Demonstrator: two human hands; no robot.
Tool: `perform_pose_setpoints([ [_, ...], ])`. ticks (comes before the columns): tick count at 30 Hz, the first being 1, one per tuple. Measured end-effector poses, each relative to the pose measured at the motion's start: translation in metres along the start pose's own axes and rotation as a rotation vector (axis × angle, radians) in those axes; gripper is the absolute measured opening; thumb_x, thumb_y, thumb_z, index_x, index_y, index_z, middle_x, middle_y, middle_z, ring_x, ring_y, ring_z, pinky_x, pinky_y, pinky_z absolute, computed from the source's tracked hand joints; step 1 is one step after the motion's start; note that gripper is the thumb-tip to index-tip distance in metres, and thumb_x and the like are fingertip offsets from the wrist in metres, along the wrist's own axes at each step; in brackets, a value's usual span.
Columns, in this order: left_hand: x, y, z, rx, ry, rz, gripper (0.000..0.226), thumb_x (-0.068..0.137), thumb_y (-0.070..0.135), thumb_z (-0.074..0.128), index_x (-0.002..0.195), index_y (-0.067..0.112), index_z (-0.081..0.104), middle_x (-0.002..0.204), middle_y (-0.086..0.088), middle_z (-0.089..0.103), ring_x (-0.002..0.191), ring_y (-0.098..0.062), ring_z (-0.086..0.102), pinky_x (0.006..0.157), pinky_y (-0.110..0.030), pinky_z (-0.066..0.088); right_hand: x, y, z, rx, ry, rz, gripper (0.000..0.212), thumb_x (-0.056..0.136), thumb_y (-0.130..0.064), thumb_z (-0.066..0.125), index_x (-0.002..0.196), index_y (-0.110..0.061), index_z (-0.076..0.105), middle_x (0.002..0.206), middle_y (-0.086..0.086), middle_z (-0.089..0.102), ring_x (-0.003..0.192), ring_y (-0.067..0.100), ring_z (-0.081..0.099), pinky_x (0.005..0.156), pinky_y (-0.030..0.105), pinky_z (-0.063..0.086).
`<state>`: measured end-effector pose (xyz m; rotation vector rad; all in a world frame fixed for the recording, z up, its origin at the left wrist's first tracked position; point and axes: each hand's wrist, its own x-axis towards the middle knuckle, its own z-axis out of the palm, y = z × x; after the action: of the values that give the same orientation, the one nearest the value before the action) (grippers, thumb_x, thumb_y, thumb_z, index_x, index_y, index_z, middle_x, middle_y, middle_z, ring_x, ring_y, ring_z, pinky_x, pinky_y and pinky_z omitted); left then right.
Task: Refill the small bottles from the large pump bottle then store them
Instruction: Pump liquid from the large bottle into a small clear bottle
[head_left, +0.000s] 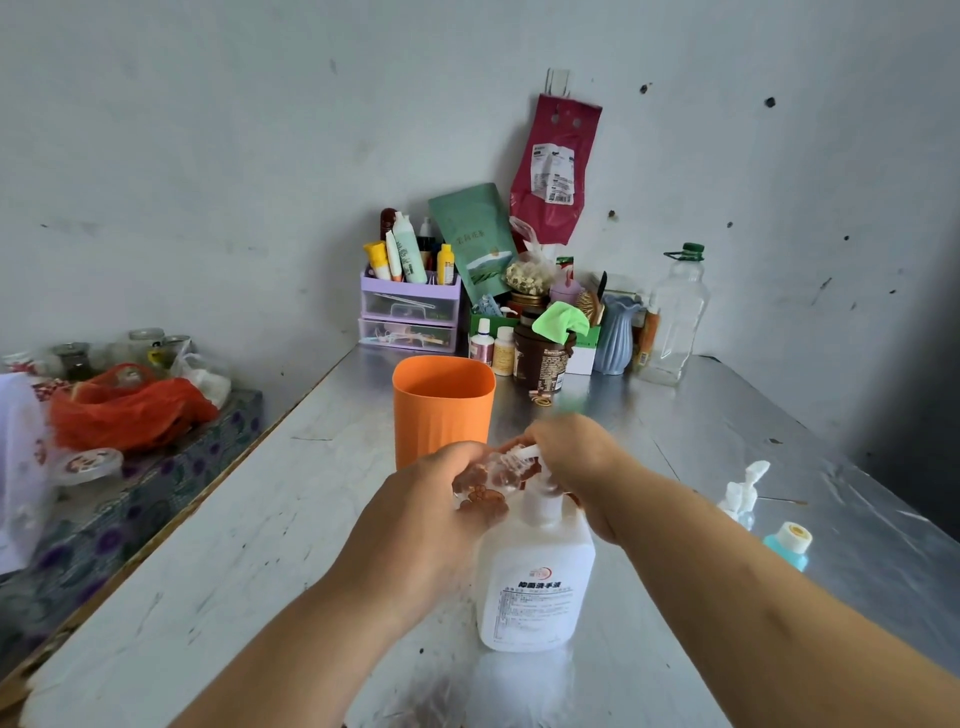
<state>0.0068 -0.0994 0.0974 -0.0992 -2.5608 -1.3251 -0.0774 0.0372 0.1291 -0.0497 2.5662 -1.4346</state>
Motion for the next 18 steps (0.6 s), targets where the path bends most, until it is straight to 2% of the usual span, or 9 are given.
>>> perform_pose_setpoints([
  [1, 0.0, -0.001, 0.0, 0.002, -0.002, -0.001, 0.028, 0.086, 0.032, 0.071, 0.092, 0.055, 0.056, 0.097, 0.026, 0.066, 0.091, 0.006, 0.061, 0.082, -0.029, 0.053, 0.001, 0.002, 0.0, 0.018, -0.004, 0.012, 0.032, 0.091, -0.003, 0.034, 0.087, 0.0, 0.066, 0.066, 0.005, 0.048, 0.053, 0.012, 0.035, 0.036, 0.018, 0.026],
  [3, 0.001, -0.004, 0.0, 0.026, -0.006, -0.002, 0.026, 0.087, 0.033, 0.07, 0.1, 0.052, 0.058, 0.1, 0.025, 0.066, 0.091, 0.006, 0.06, 0.082, -0.028, 0.053, 0.004, 0.005, 0.002, -0.003, -0.01, 0.008, 0.037, 0.09, 0.0, 0.034, 0.099, 0.002, 0.07, 0.068, 0.006, 0.054, 0.054, 0.013, 0.039, 0.042, 0.019, 0.028],
  [5, 0.003, -0.007, 0.0, 0.051, -0.003, -0.001, 0.027, 0.088, 0.034, 0.069, 0.107, 0.049, 0.058, 0.1, 0.027, 0.064, 0.092, 0.007, 0.058, 0.081, -0.023, 0.051, 0.006, 0.005, 0.006, -0.022, -0.01, -0.015, 0.037, 0.092, 0.001, 0.035, 0.104, 0.003, 0.07, 0.07, 0.004, 0.055, 0.057, 0.013, 0.042, 0.047, 0.022, 0.031],
  [8, 0.002, -0.01, 0.001, 0.065, -0.008, -0.011, 0.03, 0.088, 0.034, 0.069, 0.112, 0.048, 0.057, 0.092, 0.033, 0.056, 0.088, 0.014, 0.052, 0.078, -0.014, 0.046, 0.007, 0.006, 0.009, -0.02, -0.03, -0.027, 0.036, 0.095, 0.003, 0.033, 0.107, 0.007, 0.066, 0.074, 0.004, 0.056, 0.062, 0.015, 0.046, 0.051, 0.017, 0.038],
  [10, 0.001, -0.009, 0.002, 0.07, -0.018, -0.024, 0.029, 0.088, 0.034, 0.068, 0.112, 0.047, 0.057, 0.095, 0.03, 0.059, 0.092, 0.01, 0.055, 0.081, -0.02, 0.049, 0.006, 0.008, 0.011, -0.015, -0.036, -0.029, 0.035, 0.094, 0.002, 0.035, 0.108, 0.007, 0.067, 0.078, 0.006, 0.057, 0.067, 0.018, 0.047, 0.057, 0.023, 0.038],
  [13, -0.002, -0.003, 0.0, 0.068, -0.019, -0.033, 0.024, 0.088, 0.034, 0.068, 0.104, 0.048, 0.057, 0.102, 0.023, 0.065, 0.095, 0.001, 0.06, 0.084, -0.031, 0.052, 0.002, 0.008, 0.01, 0.085, -0.018, 0.045, 0.036, 0.091, -0.009, 0.038, 0.102, 0.002, 0.07, 0.077, 0.008, 0.061, 0.066, 0.018, 0.048, 0.059, 0.027, 0.036],
  [15, -0.003, 0.0, -0.001, 0.069, -0.016, -0.035, 0.022, 0.089, 0.033, 0.068, 0.1, 0.048, 0.056, 0.102, 0.021, 0.066, 0.093, 0.0, 0.06, 0.084, -0.032, 0.053, 0.003, 0.008, 0.01, 0.132, -0.009, 0.08, 0.035, 0.089, -0.013, 0.04, 0.101, 0.002, 0.069, 0.077, 0.008, 0.062, 0.068, 0.02, 0.048, 0.062, 0.029, 0.035],
  [18, -0.003, 0.002, -0.002, 0.079, -0.012, -0.034, 0.021, 0.089, 0.033, 0.067, 0.106, 0.043, 0.059, 0.102, 0.018, 0.066, 0.093, -0.002, 0.06, 0.084, -0.032, 0.052, 0.004, 0.006, 0.01, 0.144, -0.001, 0.073, 0.035, 0.088, -0.011, 0.04, 0.1, 0.005, 0.068, 0.077, 0.01, 0.063, 0.072, 0.021, 0.048, 0.065, 0.03, 0.035],
])
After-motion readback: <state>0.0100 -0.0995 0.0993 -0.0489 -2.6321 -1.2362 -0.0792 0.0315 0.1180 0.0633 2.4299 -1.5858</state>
